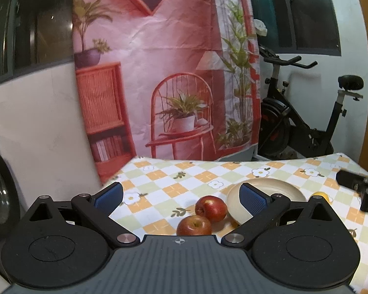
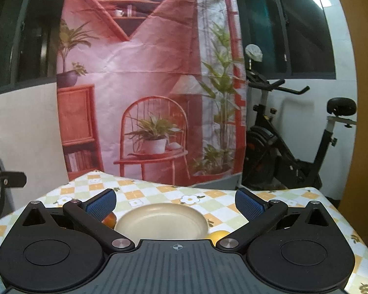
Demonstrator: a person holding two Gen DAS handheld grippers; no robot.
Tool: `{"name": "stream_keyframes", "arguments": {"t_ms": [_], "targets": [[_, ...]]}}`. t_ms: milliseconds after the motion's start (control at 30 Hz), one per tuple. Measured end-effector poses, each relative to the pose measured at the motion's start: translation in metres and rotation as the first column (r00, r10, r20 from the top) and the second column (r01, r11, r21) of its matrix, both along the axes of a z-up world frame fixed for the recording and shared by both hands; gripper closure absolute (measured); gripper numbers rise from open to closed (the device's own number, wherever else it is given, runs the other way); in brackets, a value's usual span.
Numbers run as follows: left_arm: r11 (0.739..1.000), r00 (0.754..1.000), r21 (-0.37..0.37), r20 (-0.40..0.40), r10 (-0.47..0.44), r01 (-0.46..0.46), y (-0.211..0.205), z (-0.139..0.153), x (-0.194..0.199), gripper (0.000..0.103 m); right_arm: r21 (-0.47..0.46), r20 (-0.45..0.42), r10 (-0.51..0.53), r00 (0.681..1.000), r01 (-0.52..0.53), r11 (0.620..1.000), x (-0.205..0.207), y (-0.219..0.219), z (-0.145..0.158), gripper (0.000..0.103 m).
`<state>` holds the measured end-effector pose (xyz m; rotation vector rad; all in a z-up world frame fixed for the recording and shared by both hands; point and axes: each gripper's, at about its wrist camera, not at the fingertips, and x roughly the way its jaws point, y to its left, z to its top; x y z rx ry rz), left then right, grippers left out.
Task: Organize fruits
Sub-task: 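Move both tools down toward the tangerines in front of the plate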
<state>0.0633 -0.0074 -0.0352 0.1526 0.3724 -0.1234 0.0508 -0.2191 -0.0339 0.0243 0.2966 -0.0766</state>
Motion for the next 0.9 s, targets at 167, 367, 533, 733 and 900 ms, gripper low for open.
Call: {"name": "stream_keyframes", "arguments": {"t_ms": [167,367,533,733,900], "targets": [[0.995,0.997,-0.098,-0.076,-0.008,0.000,0.014,-0.014,0.016,0.001,0.009,-0.042,0.014,0.999,-0.014,1.000,0.015,0.004,-0.022,0.000],[0.997,0.995,-0.077,-0.101,0.024,-0.032,0.019,-0.025,0.027,0.001,-0.010,-0.091,0.064,0.994,-0.065,0.998,0.025,0.015,-0.046,0.000],[0.996,0.995,-0.071,-0.092,0.039,-0.046,0.024,-0.032,0.032,0.001,-0.005,-0.095,0.131,0.987,-0.132,0.991,0.028,0.024,-0.057,0.000],[0.995,0.993,-0.026,-0.076,0.094,-0.097,0.025,-0.035,0.032,0.008,-0.007,-0.111,0.144,0.983,-0.145,0.989,0.045,0.030,-0.056,0.000],[0.998,0.995,-0.020,-0.079,0.054,-0.056,0.022,-0.040,0.028,0.010,0.041,-0.153,0.137,0.979,-0.132,0.990,0.052,0.028,-0.059,0.000]]}}
